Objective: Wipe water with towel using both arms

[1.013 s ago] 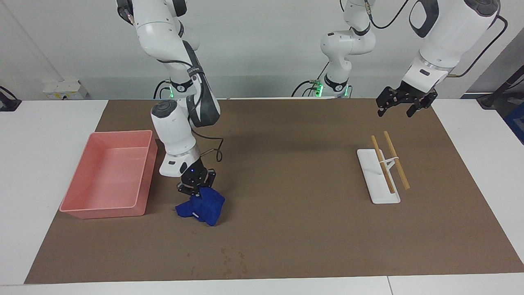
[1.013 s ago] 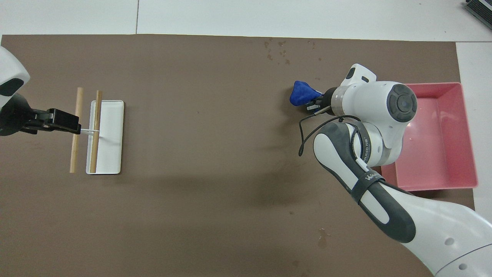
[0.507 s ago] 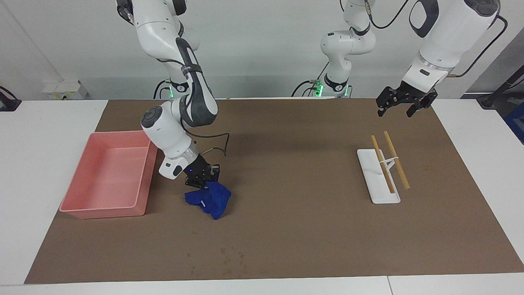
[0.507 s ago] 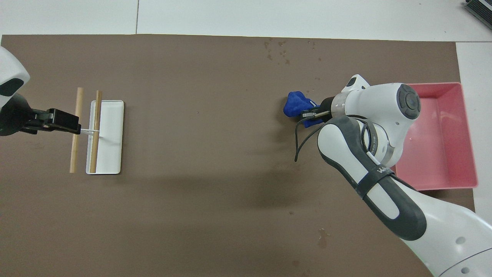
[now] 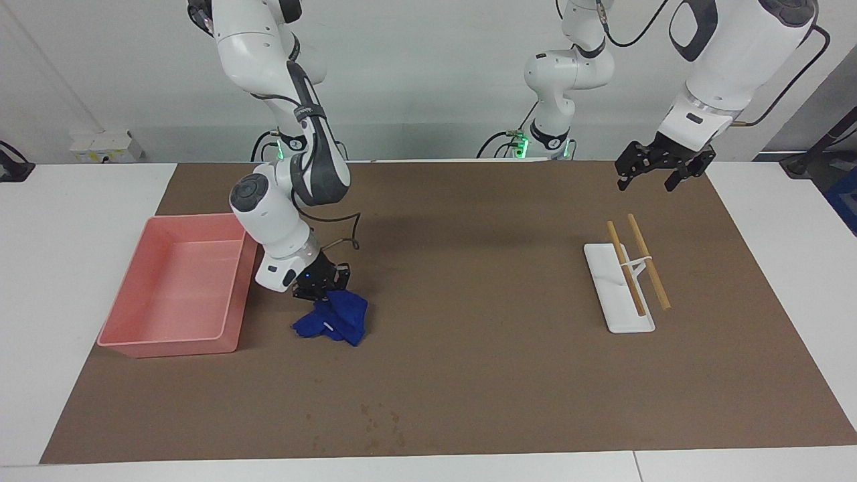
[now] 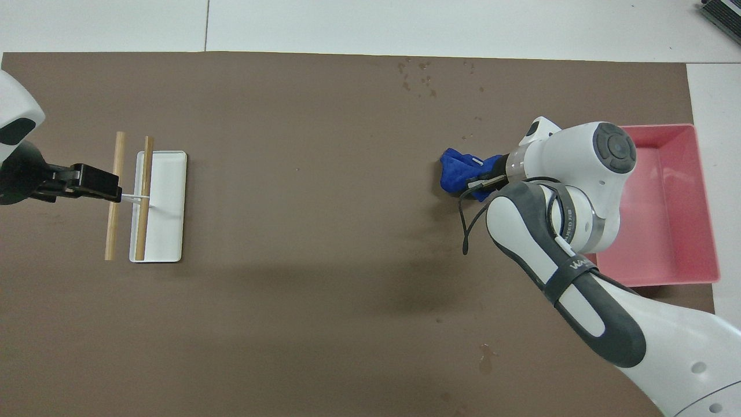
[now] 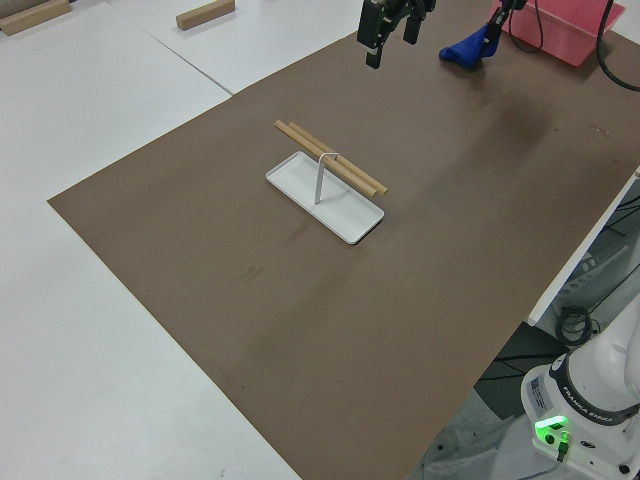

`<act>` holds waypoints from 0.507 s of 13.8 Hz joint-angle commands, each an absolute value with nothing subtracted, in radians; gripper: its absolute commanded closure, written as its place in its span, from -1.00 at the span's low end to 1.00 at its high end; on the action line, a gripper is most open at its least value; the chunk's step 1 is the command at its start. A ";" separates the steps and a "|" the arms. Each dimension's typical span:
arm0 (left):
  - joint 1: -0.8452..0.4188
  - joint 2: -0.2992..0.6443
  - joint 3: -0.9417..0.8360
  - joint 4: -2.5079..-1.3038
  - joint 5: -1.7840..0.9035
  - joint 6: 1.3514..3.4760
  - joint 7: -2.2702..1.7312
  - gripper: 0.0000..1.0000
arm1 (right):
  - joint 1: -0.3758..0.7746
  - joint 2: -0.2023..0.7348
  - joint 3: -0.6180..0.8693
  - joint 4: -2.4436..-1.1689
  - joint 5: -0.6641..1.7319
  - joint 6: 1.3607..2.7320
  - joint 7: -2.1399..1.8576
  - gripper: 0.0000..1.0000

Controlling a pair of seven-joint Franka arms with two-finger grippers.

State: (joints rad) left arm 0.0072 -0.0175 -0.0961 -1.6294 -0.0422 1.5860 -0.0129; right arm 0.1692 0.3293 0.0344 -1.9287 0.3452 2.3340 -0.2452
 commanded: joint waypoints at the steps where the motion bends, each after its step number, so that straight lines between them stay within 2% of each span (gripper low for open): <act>1: 0.015 -0.034 -0.101 -1.647 -0.031 1.580 -0.006 -1.00 | 0.172 0.278 0.046 -1.985 0.400 2.304 -0.164 1.00; 7: 0.015 -0.034 -0.101 -1.647 -0.031 1.580 -0.006 -1.00 | 0.193 0.245 0.049 -2.046 0.498 2.260 -0.098 1.00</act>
State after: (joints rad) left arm 0.0072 -0.0175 -0.0961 -1.6294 -0.0422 1.5859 -0.0129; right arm 0.1883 0.2892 0.0441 -1.9949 0.4597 2.2748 -0.1204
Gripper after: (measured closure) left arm 0.000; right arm 0.899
